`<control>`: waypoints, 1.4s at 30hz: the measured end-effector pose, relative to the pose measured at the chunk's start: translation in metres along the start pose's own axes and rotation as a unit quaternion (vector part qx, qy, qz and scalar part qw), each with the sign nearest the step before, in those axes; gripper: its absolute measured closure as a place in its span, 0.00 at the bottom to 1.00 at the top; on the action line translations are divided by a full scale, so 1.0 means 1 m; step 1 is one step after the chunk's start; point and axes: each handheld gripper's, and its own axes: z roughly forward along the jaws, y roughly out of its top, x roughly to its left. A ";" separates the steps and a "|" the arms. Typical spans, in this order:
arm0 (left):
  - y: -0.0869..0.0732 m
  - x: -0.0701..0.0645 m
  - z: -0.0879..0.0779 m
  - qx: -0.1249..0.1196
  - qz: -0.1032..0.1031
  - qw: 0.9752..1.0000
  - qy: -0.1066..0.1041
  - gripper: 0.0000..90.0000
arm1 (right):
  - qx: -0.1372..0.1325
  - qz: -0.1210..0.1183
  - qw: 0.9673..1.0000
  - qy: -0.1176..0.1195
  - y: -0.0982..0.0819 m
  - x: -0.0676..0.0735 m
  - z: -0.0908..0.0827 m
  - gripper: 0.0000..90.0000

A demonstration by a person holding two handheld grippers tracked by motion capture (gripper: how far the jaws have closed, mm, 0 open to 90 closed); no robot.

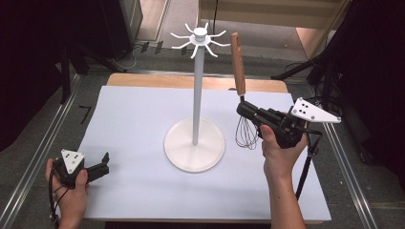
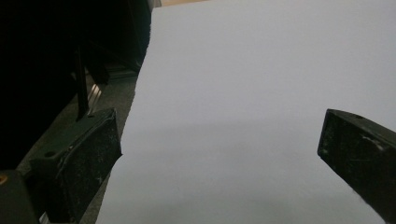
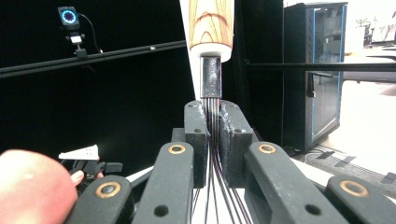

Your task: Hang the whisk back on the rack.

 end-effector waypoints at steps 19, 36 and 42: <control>0.000 0.000 0.000 0.000 0.002 1.000 -0.001 0.00 | 0.008 0.010 1.000 0.020 -0.005 -0.002 0.009 0.94; 0.000 0.000 0.000 0.001 0.002 1.000 -0.001 0.00 | 0.011 0.018 0.999 0.034 -0.008 -0.004 0.017 0.94; 0.000 0.000 0.000 0.001 0.002 1.000 -0.001 0.00 | 0.009 0.022 0.999 0.039 -0.010 -0.005 0.019 0.94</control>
